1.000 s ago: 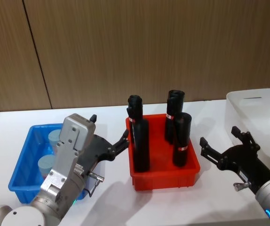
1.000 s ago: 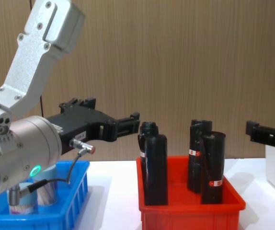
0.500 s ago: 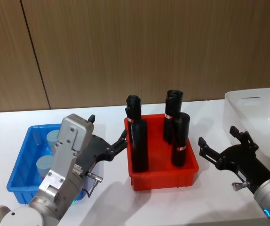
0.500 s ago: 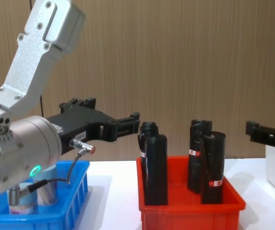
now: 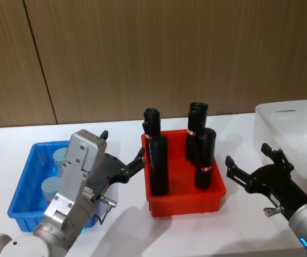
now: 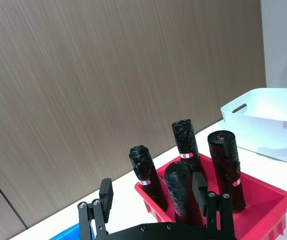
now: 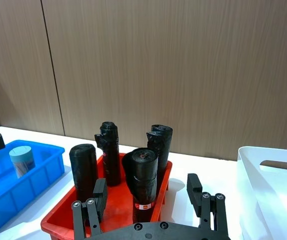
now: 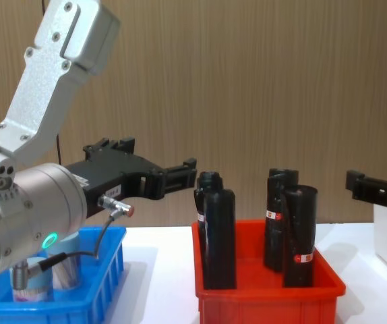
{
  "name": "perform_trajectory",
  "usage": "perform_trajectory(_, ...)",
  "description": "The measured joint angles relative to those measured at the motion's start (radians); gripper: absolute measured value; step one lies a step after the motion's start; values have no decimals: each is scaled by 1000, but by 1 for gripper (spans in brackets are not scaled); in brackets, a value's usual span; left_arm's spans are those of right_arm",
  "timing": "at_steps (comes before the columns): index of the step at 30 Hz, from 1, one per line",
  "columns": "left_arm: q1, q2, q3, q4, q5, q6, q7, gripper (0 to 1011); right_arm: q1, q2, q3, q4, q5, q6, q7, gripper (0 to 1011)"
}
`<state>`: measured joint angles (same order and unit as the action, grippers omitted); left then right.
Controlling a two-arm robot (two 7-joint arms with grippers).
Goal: Pick the cotton swabs from the blue box and place them into the white box.
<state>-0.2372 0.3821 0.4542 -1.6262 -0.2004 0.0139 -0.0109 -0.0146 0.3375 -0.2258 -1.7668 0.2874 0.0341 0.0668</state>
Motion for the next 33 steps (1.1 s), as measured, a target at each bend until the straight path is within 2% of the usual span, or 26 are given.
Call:
perform_trajectory(14,-7,-9,-2,11,-15,11,0,1004,0,0,0,0,0,0,0,1001)
perform_trajectory(24,-25,-18,-26,53,-75,76,20,1004,0,0,0,0,0,0,0,1001)
perform_trajectory(33,-39,-6,-63,96,-127,131,40,1004,0,0,0,0,0,0,0,1001)
